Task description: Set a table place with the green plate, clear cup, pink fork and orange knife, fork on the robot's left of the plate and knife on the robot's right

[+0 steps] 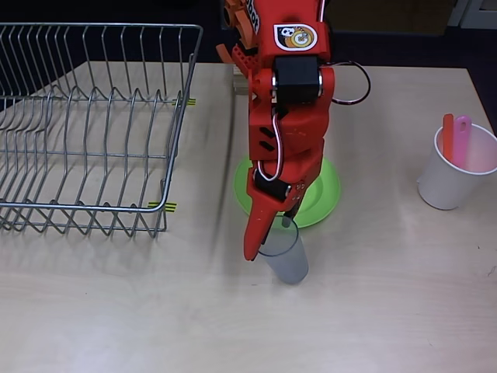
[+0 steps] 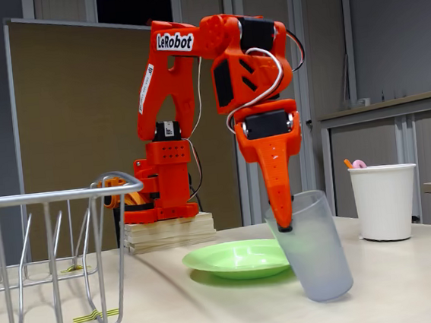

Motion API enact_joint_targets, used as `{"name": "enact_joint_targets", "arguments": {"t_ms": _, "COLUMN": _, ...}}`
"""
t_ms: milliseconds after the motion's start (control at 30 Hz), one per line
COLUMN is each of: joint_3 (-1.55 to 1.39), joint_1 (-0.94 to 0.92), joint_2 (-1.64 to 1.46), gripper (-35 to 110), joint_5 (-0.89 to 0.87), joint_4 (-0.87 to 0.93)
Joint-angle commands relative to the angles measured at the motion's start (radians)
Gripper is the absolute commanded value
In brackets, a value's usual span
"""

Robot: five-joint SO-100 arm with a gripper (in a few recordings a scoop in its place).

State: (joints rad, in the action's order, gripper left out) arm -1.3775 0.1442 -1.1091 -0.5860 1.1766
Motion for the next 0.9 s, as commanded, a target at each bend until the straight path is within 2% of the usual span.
{"name": "enact_joint_targets", "arguments": {"t_ms": 0, "joint_3": -0.006, "joint_1": 0.031, "joint_2": -0.052, "gripper": 40, "joint_5": -0.011, "joint_4": 0.021}}
{"name": "enact_joint_targets", "arguments": {"t_ms": 867, "joint_3": 0.015, "joint_1": 0.064, "joint_2": -0.08, "gripper": 40, "joint_5": -0.023, "joint_4": 0.089}}
